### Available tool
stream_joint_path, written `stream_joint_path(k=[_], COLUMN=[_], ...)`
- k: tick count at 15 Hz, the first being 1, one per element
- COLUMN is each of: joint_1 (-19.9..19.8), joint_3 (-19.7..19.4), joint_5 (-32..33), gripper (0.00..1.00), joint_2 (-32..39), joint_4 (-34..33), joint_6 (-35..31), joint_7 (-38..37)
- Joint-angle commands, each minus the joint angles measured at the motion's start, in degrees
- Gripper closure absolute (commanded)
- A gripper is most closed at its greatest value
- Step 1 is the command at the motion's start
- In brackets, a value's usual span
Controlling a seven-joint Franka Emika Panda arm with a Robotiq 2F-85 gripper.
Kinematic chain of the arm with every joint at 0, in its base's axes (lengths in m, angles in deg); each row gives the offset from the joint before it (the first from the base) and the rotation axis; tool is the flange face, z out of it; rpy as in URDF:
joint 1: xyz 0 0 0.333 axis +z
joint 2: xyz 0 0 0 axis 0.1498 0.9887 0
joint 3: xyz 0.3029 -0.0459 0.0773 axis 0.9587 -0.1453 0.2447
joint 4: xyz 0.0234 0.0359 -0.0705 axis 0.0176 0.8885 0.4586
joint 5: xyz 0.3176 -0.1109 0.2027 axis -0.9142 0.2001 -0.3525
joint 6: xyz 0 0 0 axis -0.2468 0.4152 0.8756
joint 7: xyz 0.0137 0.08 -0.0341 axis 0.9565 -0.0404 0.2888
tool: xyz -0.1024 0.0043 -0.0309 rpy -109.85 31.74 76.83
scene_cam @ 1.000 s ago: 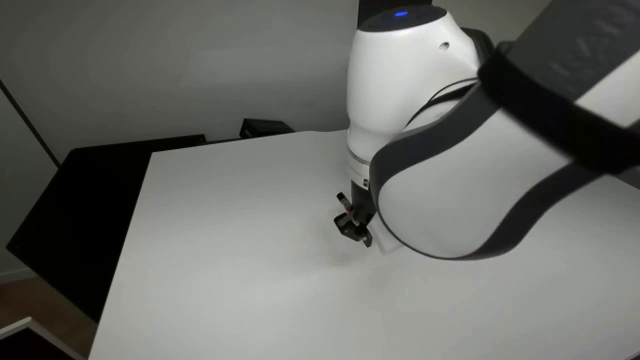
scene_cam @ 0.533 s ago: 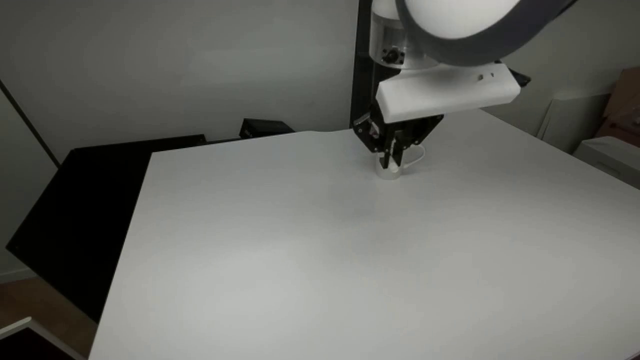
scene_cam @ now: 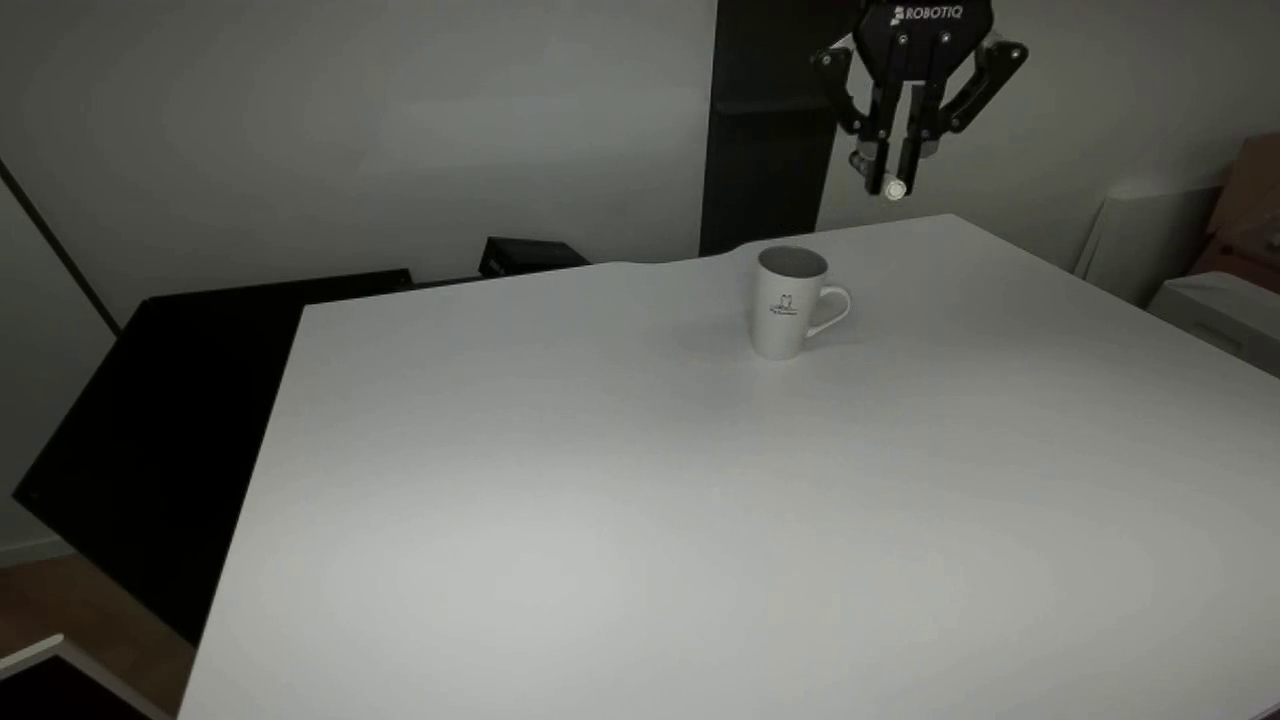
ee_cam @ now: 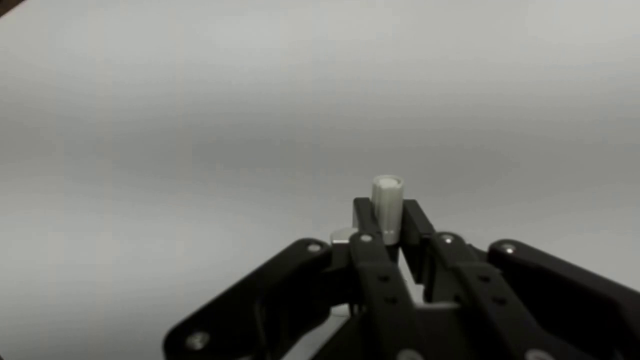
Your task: Put the pen in the mug
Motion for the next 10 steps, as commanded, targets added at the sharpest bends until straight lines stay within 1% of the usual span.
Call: stream_joint_path(k=[1,2,5,10], joint_1=[-6.91,-8.35,-12.30,-16.92], joint_3=[1.74,1.75,1.63,2.03], joint_5=[-7.69,-10.11,-17.78,-30.23], gripper=[0.93,0.93,0.93,0.93], joint_2=[4.36,5.22,8.39,13.82], joint_4=[-10.42,-12.27,-16.21,-18.38], joint_6=[9.03,10.38,11.41,8.83], joint_7=[-0.57,-0.83,-1.89,-3.93])
